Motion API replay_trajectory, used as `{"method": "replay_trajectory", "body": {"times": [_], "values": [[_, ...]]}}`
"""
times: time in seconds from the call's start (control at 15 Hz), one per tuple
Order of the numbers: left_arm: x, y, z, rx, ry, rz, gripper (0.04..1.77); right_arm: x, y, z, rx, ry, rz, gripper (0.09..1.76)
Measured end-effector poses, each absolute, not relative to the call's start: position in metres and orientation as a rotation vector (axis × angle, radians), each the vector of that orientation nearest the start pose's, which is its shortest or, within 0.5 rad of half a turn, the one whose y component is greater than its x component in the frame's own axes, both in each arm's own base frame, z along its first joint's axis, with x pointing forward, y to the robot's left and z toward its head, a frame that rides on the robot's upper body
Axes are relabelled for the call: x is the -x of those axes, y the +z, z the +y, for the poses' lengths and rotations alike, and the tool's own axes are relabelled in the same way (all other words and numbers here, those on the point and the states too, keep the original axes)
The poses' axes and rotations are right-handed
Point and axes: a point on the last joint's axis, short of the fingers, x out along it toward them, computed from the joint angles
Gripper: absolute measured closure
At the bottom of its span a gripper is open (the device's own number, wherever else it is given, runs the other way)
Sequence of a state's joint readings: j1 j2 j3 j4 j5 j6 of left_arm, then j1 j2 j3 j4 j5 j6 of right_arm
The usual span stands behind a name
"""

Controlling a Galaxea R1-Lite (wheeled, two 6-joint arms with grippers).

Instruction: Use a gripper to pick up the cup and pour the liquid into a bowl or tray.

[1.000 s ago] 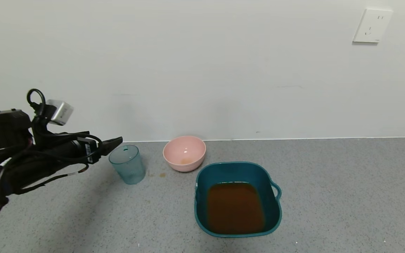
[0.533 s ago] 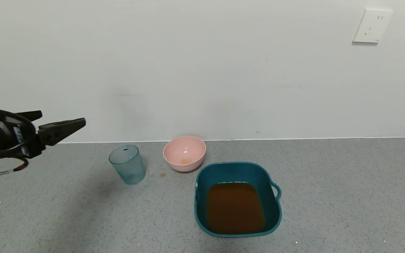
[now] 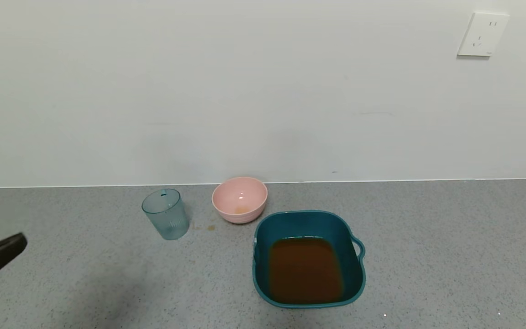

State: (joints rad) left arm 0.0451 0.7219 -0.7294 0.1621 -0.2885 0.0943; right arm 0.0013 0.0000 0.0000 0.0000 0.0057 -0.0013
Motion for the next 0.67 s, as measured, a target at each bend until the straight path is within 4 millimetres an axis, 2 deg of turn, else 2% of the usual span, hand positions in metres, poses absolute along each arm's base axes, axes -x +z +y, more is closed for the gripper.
{"method": "replay_trajectory", "body": {"times": [0.2, 0.4, 0.67], "values": [[-0.009, 0.244, -0.007, -0.074, -0.326, 0.135, 0.10, 0.023, 0.075, 0.000, 0.001, 0.007, 0.000, 0.14], [0.023, 0.230, -0.003, -0.077, -0.379, 0.091, 0.10, 0.023, 0.075, 0.000, 0.001, 0.007, 0.000, 0.14], [0.044, 0.215, 0.003, -0.023, -0.283, 0.046, 0.09, 0.023, 0.075, 0.000, 0.002, 0.007, 0.000, 0.14]]}}
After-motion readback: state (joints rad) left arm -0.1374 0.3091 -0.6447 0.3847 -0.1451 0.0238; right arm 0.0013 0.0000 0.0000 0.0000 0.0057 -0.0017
